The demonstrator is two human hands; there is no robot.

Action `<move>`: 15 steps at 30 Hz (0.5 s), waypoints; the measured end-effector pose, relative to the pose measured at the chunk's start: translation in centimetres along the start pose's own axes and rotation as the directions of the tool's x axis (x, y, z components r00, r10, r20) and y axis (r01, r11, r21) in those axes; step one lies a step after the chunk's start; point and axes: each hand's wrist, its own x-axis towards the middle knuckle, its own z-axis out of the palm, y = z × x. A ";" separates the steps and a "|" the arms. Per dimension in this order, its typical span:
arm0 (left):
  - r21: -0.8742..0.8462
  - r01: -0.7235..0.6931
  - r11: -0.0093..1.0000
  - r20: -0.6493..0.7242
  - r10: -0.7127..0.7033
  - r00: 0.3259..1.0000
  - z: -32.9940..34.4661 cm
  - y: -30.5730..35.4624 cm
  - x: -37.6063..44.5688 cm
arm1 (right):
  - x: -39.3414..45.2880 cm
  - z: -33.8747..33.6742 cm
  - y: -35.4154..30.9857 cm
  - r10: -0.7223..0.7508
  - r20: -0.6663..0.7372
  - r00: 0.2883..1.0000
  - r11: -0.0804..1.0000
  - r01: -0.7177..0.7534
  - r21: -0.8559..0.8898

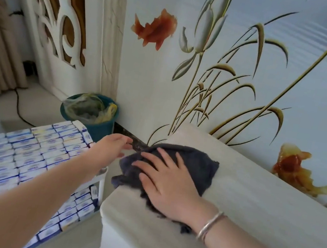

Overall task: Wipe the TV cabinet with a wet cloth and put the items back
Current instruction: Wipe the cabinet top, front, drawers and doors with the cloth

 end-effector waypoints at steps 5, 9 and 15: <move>0.034 -0.006 0.999 0.053 0.004 0.999 0.0 -1.5 -2.8 | -4.8 0.6 -3.0 -0.277 0.032 0.960 0.960 0.278 -0.033; 0.081 -0.029 0.996 0.098 0.021 0.995 0.3 -2.7 -4.4 | -7.6 -0.1 0.3 -0.331 0.103 0.938 0.943 0.332 0.004; -0.034 0.121 0.992 0.141 -0.116 0.983 -0.3 -3.7 -5.9 | -2.6 -0.2 1.9 0.105 0.038 0.994 0.994 -0.104 -0.034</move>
